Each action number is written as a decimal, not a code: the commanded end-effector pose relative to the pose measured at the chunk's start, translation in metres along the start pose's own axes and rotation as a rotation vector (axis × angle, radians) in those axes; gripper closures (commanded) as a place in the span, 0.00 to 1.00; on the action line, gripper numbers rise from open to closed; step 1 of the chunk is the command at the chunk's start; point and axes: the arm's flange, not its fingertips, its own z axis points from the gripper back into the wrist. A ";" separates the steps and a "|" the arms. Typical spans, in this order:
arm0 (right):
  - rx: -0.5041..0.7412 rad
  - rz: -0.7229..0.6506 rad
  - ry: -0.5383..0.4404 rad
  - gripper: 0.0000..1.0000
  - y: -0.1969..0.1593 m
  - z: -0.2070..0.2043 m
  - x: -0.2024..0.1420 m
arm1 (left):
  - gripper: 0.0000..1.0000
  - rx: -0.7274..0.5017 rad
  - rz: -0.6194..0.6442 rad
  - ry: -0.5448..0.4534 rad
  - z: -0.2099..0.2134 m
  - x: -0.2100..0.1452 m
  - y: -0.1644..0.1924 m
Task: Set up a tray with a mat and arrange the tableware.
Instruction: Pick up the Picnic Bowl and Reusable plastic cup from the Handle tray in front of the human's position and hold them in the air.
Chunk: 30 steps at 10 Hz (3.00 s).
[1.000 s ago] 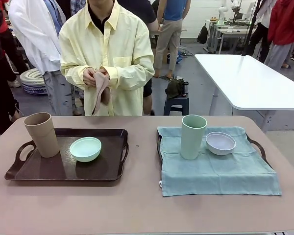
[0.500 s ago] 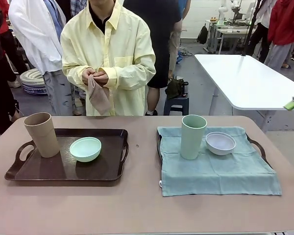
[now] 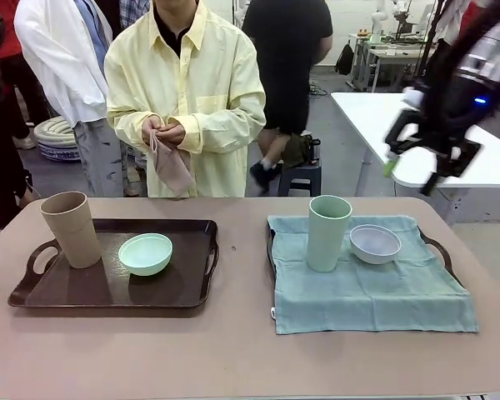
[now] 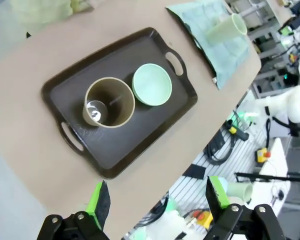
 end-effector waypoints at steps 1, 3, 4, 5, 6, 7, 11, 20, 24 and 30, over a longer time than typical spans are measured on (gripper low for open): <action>-0.088 -0.095 0.012 0.13 0.061 -0.002 0.035 | 0.00 -0.017 -0.061 0.047 0.017 -0.004 0.009; -0.195 -0.149 -0.114 0.13 0.121 -0.035 0.059 | 0.00 -0.039 -0.070 0.047 0.015 -0.008 0.020; -0.221 -0.145 -0.243 0.13 0.142 -0.051 0.072 | 0.00 -0.057 -0.084 0.043 0.013 -0.011 0.022; -0.227 -0.138 -0.271 0.13 0.154 -0.066 0.082 | 0.00 -0.070 -0.092 0.036 0.015 -0.015 0.022; -0.216 -0.094 -0.297 0.13 0.159 -0.076 0.089 | 0.00 -0.127 -0.110 0.039 0.013 -0.014 0.020; -0.151 -0.025 -0.291 0.13 0.155 -0.076 0.087 | 0.00 -0.199 -0.105 0.004 0.011 -0.011 0.020; -0.185 -0.063 -0.284 0.13 0.165 -0.080 0.089 | 0.00 -0.075 -0.075 0.038 0.007 -0.015 0.019; -0.468 0.051 -0.230 0.13 0.258 -0.148 0.097 | 0.00 -0.060 -0.883 -0.015 -0.023 -0.008 0.062; -0.456 0.164 -0.262 0.13 0.317 -0.211 0.116 | 0.00 -0.060 -0.922 -0.183 -0.066 0.012 0.078; -0.405 0.210 -0.263 0.13 0.342 -0.237 0.119 | 0.00 -0.182 -0.848 -0.113 -0.089 0.021 0.089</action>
